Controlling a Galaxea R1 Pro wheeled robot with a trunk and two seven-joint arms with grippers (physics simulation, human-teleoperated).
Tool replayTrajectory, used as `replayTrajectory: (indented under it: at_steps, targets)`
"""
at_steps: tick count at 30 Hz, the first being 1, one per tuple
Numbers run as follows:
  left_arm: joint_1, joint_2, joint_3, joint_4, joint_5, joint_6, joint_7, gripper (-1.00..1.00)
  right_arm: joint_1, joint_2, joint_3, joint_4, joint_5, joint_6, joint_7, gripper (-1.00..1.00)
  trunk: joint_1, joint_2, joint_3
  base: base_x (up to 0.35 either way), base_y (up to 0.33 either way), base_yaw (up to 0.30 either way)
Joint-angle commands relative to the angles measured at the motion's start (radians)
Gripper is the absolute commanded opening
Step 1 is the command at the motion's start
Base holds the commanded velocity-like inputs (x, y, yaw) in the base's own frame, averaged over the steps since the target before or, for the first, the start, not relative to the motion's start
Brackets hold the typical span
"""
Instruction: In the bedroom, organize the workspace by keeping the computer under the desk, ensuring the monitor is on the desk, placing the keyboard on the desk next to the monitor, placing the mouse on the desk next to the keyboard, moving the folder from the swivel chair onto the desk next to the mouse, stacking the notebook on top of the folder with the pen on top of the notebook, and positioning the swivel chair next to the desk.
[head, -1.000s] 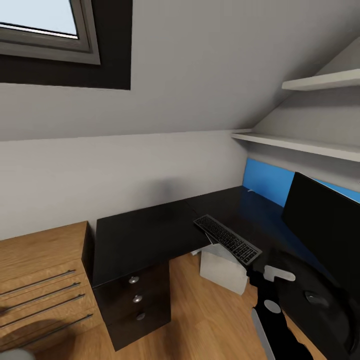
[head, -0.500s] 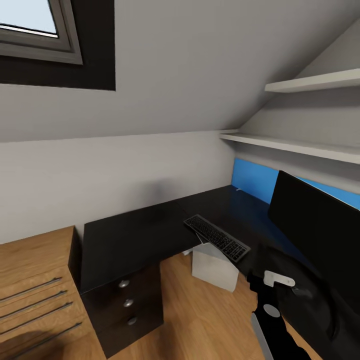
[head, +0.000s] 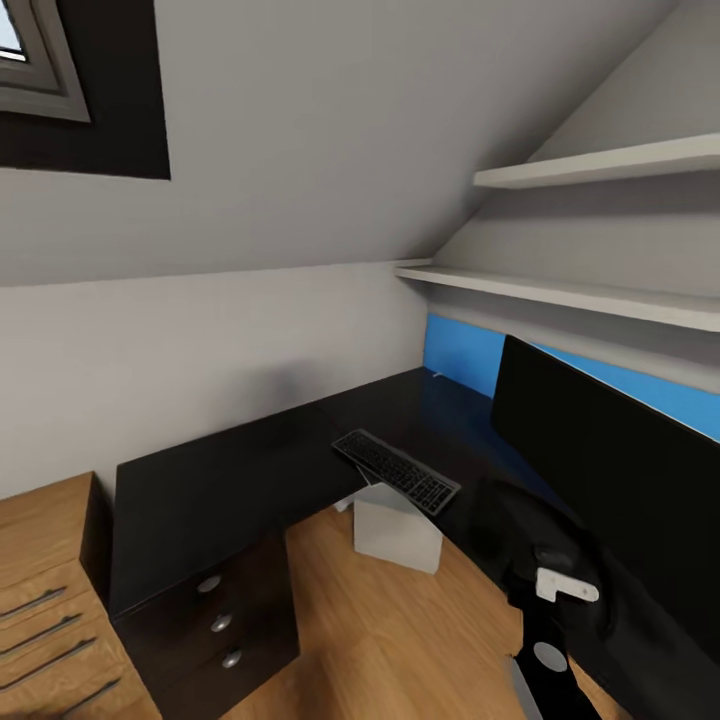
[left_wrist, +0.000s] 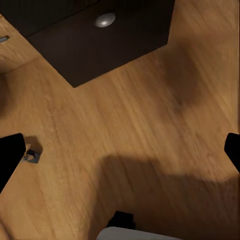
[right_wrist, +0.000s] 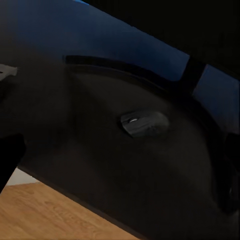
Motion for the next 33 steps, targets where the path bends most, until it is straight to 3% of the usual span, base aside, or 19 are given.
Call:
replayTrajectory:
  at_steps: [1,8,23,29,30,33]
  targets:
    - [-0.001,0.001,-0.009,0.000,0.010,-0.004,0.004,1.00,-0.001,-0.002,-0.001,0.004,-0.002,-0.008,0.000,1.00,0.000,-0.001,-0.002,0.000,0.000,-0.268]
    - [0.000,0.000,-0.009,0.000,0.010,-0.004,0.004,1.00,-0.001,-0.012,0.001,0.034,-0.001,-0.028,0.001,1.00,0.000,-0.001,-0.002,0.000,0.000,-0.160]
    - [0.000,0.000,-0.010,0.000,0.010,-0.004,0.004,1.00,-0.014,-0.012,0.006,0.077,-0.004,-0.057,0.003,1.00,0.000,-0.001,-0.002,0.000,0.000,-0.016]
    - [0.000,0.000,-0.010,0.000,0.010,-0.004,0.004,1.00,-0.065,-0.008,0.006,0.107,-0.006,-0.026,0.003,1.00,0.000,-0.001,-0.002,0.000,0.000,0.000]
    - [0.000,0.000,-0.010,0.000,0.010,-0.004,0.004,1.00,-0.108,-0.006,0.007,0.135,-0.006,0.000,0.003,1.00,0.000,-0.001,-0.002,0.000,0.000,0.000]
    - [0.000,0.000,-0.010,0.000,0.010,-0.004,0.004,1.00,-0.150,-0.005,0.007,0.166,-0.009,0.021,0.003,1.00,0.000,-0.001,-0.002,0.000,0.000,0.000]
